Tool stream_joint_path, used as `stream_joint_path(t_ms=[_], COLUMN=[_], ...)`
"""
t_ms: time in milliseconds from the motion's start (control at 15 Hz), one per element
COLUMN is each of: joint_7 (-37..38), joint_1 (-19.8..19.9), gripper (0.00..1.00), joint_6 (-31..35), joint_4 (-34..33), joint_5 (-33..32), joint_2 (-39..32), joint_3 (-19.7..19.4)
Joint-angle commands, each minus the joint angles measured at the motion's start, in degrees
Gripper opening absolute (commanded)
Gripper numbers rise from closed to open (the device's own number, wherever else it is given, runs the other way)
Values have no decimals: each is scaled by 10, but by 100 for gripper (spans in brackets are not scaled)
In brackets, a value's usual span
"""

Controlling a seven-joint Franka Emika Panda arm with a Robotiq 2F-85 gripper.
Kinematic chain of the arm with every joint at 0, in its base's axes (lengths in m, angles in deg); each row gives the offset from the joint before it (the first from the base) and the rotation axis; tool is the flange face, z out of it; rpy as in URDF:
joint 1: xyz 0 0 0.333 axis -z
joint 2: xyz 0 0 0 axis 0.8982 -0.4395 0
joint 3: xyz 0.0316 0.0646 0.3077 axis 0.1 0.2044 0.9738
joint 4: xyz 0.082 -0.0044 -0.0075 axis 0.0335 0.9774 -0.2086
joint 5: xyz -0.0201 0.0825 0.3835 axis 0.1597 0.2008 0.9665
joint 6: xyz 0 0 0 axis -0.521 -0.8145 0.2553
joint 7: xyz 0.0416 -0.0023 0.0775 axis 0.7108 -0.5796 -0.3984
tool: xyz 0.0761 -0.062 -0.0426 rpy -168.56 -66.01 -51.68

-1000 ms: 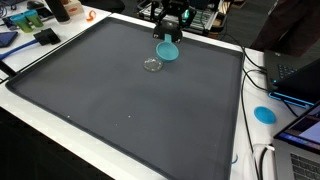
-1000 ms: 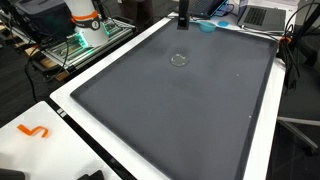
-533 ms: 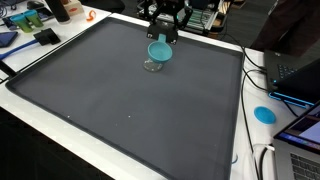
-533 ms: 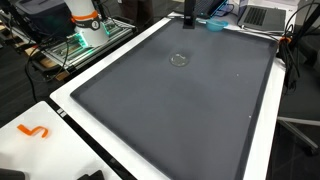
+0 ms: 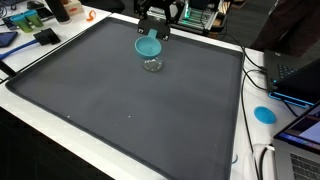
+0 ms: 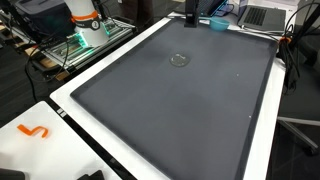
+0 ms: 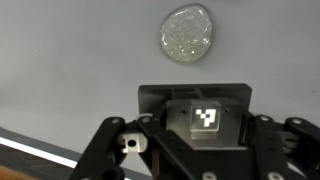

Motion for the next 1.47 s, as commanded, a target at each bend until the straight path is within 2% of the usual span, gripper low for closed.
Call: stream_joint_path(t_ms=[0, 467, 1400], joint_7=[-33, -105, -283], joint_1=[7, 19, 26], gripper=[31, 31, 31], joint_6=[-10, -22, -138], joint_4=[-9, -10, 5], joint_5=[23, 39, 61], joint_2=[5, 25, 118], joint_3=[-7, -16, -36])
